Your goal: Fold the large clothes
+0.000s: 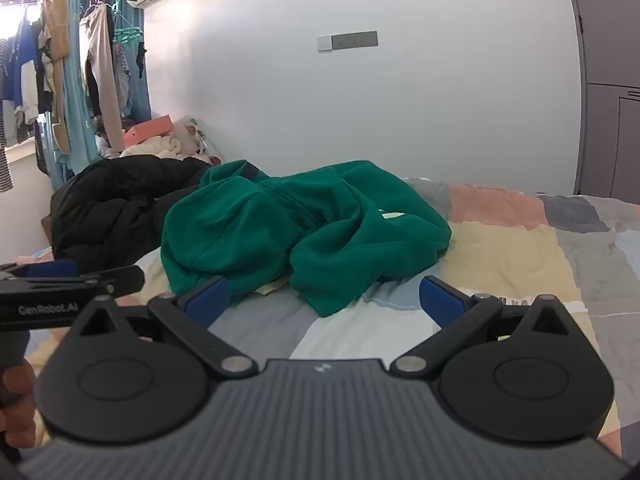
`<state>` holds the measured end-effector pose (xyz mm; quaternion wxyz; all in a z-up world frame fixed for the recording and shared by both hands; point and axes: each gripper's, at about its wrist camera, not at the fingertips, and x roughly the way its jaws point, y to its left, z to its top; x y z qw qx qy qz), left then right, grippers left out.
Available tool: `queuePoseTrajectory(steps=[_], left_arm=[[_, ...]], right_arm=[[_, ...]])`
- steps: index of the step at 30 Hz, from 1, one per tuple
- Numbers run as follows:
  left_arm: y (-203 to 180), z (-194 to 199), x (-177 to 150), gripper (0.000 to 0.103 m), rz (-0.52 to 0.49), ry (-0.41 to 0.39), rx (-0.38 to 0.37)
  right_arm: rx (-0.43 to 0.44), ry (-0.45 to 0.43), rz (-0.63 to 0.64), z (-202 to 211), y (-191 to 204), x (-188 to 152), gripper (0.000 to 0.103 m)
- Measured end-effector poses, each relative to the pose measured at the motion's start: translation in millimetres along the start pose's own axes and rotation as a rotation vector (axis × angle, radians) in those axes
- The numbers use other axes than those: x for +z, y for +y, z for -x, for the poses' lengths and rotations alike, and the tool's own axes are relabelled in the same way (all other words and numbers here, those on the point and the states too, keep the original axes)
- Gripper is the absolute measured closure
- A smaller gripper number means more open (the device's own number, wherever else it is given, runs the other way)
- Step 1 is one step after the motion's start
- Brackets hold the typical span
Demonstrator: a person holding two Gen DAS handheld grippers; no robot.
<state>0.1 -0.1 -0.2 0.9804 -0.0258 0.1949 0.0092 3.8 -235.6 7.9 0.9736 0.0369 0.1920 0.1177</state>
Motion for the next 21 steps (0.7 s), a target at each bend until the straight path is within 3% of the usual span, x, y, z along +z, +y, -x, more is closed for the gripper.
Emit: queuePoseTrajectory(steps=[2, 21], left_arm=[[-1, 0, 0, 0.0, -0.005, 0.0, -0.002], [3, 5, 2, 0.0, 0.028, 0.003, 0.013]], right_arm=[[0.001, 0.041, -0.005, -1, 2, 3, 0.0], [-0.023, 0.028, 0.025, 0, 6, -2, 0.0]])
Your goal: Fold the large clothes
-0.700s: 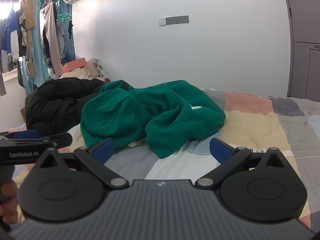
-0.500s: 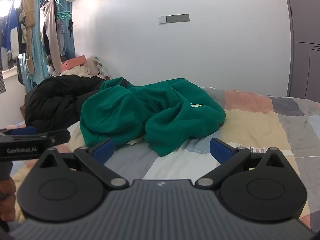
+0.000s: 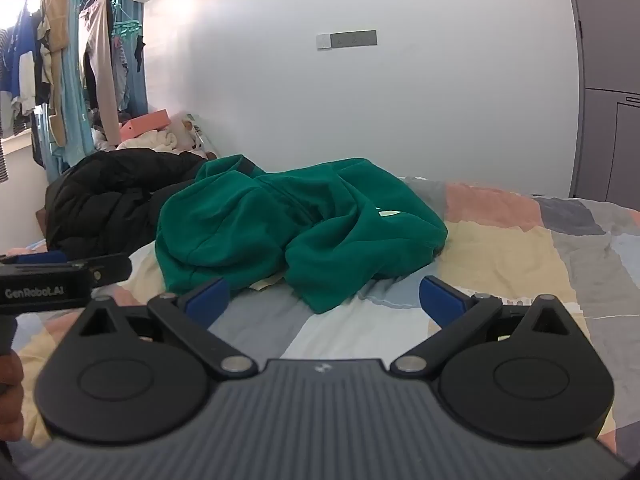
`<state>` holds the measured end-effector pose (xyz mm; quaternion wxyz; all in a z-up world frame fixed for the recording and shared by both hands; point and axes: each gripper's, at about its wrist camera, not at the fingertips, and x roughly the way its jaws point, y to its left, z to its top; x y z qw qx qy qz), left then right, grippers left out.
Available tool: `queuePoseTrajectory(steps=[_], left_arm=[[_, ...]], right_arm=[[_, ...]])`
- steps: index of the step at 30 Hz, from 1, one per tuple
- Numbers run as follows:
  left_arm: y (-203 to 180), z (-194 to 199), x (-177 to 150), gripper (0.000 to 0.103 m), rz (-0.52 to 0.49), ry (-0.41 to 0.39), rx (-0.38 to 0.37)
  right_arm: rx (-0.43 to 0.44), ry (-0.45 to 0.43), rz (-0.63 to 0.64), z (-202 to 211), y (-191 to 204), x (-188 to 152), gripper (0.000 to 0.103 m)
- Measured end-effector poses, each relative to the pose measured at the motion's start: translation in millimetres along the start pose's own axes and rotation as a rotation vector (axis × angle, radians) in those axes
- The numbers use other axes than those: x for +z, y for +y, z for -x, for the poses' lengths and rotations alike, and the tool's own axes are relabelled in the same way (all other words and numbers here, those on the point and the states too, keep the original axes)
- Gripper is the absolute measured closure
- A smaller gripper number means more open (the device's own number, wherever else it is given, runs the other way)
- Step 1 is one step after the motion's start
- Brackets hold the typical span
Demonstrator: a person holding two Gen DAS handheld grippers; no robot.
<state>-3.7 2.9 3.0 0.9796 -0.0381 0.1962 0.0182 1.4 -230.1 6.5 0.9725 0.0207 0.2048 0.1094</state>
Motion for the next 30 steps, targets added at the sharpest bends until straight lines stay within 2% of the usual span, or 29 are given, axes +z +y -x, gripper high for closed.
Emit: queuePoseTrajectory(steps=[30], left_arm=[[0.1, -3.3, -2.9, 0.0, 0.011, 0.003, 0.007]], right_arm=[[-0.015, 0.013, 0.005, -1.9, -3.7, -4.1, 0.0]])
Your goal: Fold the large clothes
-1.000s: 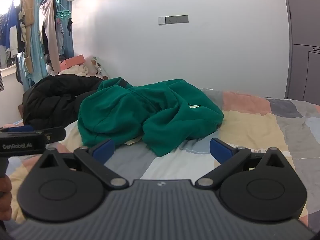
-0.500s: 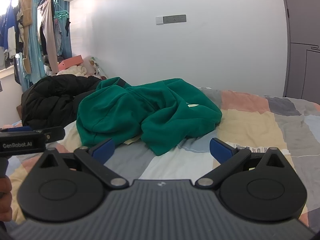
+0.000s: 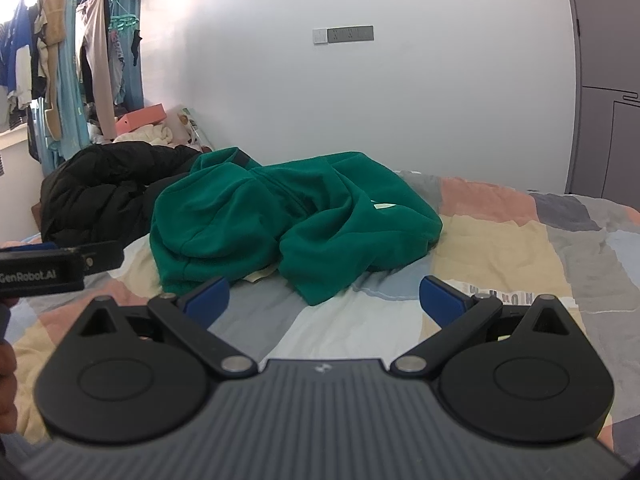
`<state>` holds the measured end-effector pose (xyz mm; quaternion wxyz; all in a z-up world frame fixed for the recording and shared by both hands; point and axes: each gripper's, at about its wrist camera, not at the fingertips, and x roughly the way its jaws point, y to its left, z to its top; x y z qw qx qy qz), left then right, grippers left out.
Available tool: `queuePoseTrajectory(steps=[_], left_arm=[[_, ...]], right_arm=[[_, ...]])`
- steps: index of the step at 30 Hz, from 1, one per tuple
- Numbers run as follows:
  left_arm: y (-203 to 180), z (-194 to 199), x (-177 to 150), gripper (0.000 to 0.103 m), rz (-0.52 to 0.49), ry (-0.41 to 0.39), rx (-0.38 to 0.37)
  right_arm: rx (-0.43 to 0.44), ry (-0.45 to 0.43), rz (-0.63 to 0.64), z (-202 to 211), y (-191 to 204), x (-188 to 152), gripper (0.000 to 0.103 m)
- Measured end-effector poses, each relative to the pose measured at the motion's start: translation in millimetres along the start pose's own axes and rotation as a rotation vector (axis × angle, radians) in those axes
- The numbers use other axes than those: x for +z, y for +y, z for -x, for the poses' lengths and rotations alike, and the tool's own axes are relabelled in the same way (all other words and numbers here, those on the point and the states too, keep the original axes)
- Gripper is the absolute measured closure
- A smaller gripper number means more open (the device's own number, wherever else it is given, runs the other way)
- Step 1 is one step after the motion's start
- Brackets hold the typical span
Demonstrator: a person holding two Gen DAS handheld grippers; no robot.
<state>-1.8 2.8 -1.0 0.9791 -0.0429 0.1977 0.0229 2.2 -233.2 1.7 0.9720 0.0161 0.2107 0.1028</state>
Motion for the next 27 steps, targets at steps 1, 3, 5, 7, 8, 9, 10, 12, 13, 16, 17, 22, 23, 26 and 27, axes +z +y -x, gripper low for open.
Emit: queuePoseTrajectory(steps=[1, 3, 5, 7, 8, 9, 10, 12, 13, 16, 17, 22, 23, 26, 27], left_arm=[[0.2, -0.2, -0.5, 0.0, -0.002, 0.001, 0.001], [0.0, -0.2, -1.0, 0.0, -0.004, 0.001, -0.001], [0.4, -0.2, -0.9, 0.0, -0.004, 0.0, -0.002], [0.5, -0.2, -0.9, 0.0, -0.004, 0.0, -0.001], [0.4, -0.5, -1.0, 0.0, -0.003, 0.0, -0.001], [0.6, -0.1, -1.1, 0.0, -0.003, 0.0, -0.003], [0.4, -0.1, -1.0, 0.0, -0.002, 0.0, -0.003], [0.1, 0.0, -0.8, 0.0, -0.004, -0.001, 0.0], [0.3, 0.1, -0.6, 0.0, -0.003, -0.003, 0.0], [0.7, 0.2, -0.9, 0.0, -0.002, -0.002, -0.001], [0.6, 0.1, -0.9, 0.0, -0.003, -0.003, -0.001], [1.8, 0.2, -1.4, 0.0, -0.002, -0.003, -0.006], [2.1, 0.3, -1.4, 0.0, -0.002, -0.003, -0.006], [2.1, -0.1, -1.5, 0.0, -0.002, -0.003, -0.006], [1.9, 0.0, -1.5, 0.0, -0.003, -0.003, -0.005]], right_arm=[[0.0, 0.0, 0.002, -0.4, 0.0, -0.4, 0.0], [-0.002, 0.004, 0.002, -0.4, 0.7, -0.9, 0.0], [-0.004, 0.007, 0.002, -0.3, 0.4, -1.2, 0.0], [-0.007, 0.005, 0.002, 0.0, 1.2, -1.1, 0.0], [-0.009, 0.003, 0.002, 0.5, 1.7, -1.2, 0.0], [-0.009, 0.002, 0.003, 0.6, 2.0, -1.9, 0.0], [-0.009, 0.001, 0.0, 0.8, 2.1, -2.2, 0.0], [-0.008, 0.001, -0.007, 0.0, 1.1, -2.4, 0.0], [-0.008, 0.002, -0.007, -0.2, 1.1, -2.4, 0.0], [-0.01, 0.003, -0.001, -0.6, 1.4, -2.5, 0.0], [-0.01, 0.003, 0.001, -0.4, 1.5, -2.6, 0.0], [-0.013, 0.0, -0.003, -0.8, 0.8, -2.5, 0.0], [-0.013, -0.002, -0.006, -1.2, 0.1, -2.5, 0.0], [-0.016, -0.005, -0.01, -2.5, -1.0, -3.1, 0.0], [-0.016, -0.005, -0.011, -2.7, -1.0, -3.8, 0.0]])
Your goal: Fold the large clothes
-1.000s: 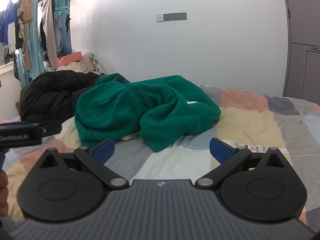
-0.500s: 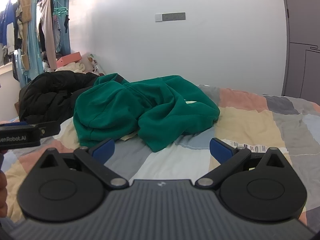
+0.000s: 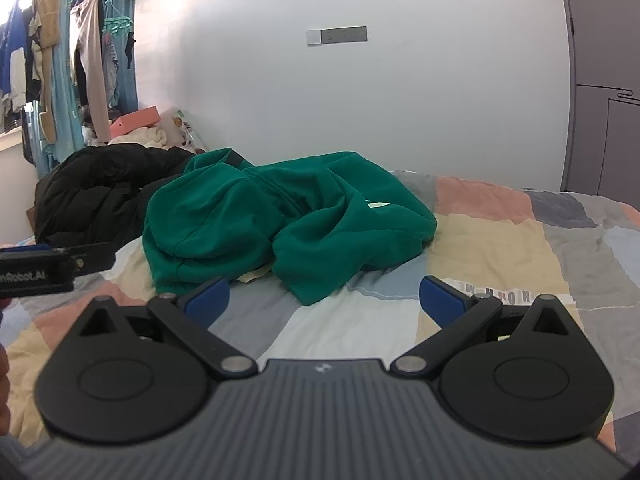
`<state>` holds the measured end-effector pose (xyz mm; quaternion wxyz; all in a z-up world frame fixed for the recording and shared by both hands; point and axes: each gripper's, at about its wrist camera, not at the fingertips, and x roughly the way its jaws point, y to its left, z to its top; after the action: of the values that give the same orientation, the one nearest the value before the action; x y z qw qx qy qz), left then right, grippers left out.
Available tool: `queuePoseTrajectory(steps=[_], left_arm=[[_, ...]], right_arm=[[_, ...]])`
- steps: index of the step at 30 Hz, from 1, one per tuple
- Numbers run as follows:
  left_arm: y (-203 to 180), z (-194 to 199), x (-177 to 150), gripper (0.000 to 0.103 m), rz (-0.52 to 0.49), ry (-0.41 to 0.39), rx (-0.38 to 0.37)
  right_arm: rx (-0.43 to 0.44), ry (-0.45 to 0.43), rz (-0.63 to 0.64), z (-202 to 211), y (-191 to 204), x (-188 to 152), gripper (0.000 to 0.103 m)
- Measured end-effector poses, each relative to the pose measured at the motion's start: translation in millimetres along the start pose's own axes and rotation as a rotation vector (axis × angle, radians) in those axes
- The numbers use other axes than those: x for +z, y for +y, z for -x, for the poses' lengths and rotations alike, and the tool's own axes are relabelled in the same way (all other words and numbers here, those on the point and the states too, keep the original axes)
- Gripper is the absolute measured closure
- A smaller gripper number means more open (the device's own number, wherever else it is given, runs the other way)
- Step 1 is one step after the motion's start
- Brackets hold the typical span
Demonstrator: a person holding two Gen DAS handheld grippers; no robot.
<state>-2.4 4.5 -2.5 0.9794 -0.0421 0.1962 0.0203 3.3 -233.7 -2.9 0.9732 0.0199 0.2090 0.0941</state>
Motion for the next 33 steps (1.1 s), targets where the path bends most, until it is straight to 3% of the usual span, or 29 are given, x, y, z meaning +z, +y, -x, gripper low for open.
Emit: queuePoseTrajectory(steps=[24, 30, 33], left_arm=[[7, 0, 1, 0.0, 0.008, -0.026, -0.027], [10, -8, 4, 0.0, 0.002, -0.023, -0.055], [18, -14, 14, 0.0, 0.068, -0.027, -0.094]], right_arm=[[-0.059, -0.01, 0.03, -5, 3, -7, 0.0], [-0.035, -0.033, -0.019, -4, -2, -6, 0.0], [0.008, -0.02, -0.079, -7, -7, -3, 0.0]])
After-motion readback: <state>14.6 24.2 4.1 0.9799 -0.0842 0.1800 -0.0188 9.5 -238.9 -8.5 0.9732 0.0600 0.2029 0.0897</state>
